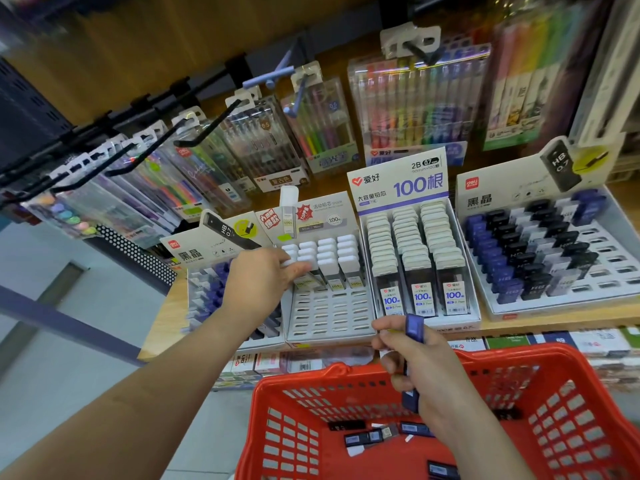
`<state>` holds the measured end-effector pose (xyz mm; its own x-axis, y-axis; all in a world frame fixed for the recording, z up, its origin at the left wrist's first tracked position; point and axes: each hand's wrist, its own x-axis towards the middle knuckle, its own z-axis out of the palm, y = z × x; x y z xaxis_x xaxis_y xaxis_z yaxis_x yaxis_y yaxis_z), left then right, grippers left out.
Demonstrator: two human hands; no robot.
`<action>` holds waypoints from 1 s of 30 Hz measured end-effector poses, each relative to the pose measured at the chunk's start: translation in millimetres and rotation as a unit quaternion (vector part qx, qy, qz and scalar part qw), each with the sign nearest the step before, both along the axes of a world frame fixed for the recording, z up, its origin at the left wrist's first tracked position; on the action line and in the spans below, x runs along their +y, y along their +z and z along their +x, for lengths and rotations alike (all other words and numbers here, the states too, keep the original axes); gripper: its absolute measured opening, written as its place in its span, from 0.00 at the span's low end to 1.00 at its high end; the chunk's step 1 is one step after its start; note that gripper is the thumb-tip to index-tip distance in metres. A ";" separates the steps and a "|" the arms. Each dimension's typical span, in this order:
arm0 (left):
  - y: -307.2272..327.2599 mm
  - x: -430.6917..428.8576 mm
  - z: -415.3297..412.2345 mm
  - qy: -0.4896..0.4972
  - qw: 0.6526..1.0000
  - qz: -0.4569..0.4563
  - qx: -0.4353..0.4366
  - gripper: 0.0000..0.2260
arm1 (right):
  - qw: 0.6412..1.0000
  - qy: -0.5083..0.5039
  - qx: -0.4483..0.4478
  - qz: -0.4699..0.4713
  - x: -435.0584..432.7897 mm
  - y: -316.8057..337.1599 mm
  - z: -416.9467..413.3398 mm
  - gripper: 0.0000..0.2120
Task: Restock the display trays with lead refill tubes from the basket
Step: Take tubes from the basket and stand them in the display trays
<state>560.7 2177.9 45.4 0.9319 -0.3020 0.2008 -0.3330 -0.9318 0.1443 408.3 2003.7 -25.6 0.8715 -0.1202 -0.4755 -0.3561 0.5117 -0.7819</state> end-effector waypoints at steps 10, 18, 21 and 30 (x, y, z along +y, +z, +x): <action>14.3 -9.5 -3.8 -0.105 0.974 0.202 0.000 0.16 | 0.997 -0.032 -0.003 0.073 -2.4 4.9 0.9 0.08; 8.0 0.0 -6.3 -0.118 0.981 0.152 -0.021 0.13 | 0.958 -0.069 -0.009 0.277 -7.3 10.8 -1.5 0.16; 8.2 -1.8 -5.9 -0.108 0.984 0.138 -0.024 0.13 | 0.968 -0.031 -0.015 0.247 -8.8 12.8 -4.2 0.19; 7.8 -0.3 3.3 -0.115 0.985 0.126 -0.010 0.15 | 0.966 -0.032 -0.015 0.255 -11.8 8.6 -2.3 0.18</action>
<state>564.0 2177.6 53.2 0.8303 -0.5466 0.1090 -0.5392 -0.8372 -0.0913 406.0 1991.9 -17.0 0.8840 0.0700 -0.4623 -0.2930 0.8534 -0.4310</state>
